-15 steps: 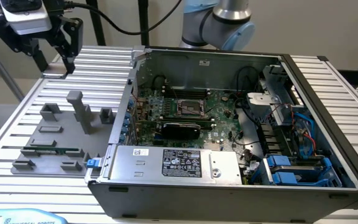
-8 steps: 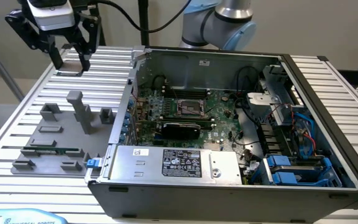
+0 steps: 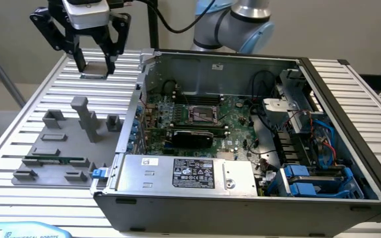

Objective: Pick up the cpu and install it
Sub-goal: 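Pick up the cpu and move it towards the insertion slot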

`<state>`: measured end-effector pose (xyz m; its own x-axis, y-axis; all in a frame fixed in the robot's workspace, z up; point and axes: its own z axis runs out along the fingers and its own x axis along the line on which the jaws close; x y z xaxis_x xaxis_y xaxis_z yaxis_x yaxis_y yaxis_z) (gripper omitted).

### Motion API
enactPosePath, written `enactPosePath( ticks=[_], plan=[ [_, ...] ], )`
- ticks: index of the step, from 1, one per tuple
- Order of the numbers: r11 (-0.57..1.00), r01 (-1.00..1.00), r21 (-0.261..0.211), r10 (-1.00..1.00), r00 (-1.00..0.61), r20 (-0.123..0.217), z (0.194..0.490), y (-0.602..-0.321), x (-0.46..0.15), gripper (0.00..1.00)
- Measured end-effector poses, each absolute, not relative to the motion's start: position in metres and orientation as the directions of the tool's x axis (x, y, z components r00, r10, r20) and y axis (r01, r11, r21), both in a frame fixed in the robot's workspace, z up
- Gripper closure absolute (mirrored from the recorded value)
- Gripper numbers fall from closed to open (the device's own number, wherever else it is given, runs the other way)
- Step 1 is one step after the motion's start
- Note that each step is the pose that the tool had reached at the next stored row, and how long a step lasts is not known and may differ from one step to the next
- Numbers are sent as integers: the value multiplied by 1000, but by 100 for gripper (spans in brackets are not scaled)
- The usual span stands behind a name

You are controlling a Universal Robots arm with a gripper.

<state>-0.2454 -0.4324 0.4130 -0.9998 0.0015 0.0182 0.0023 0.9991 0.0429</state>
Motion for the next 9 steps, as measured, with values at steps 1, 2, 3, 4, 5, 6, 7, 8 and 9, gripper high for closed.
enactPosePath(
  ticks=[1,2,3,4,5,6,7,8,9],
  plan=[
    [999,2,43,1,-1000,18,413,-432,-241,45],
    [999,2,43,2,-1000,19,414,-432,-236,45],
    [999,2,43,1,-1000,19,414,-432,-232,45],
    [999,2,44,1,-1000,19,414,-432,-227,45],
    [999,2,44,2,-1000,19,414,-432,-222,45],
    [999,2,44,1,-1000,19,414,-432,-218,45],
    [999,2,44,1,-1000,19,414,-432,-213,45],
    [999,2,44,1,-1000,19,414,-432,-209,45],
    [999,2,45,1,-1000,19,414,-432,-204,45]
  ],
)
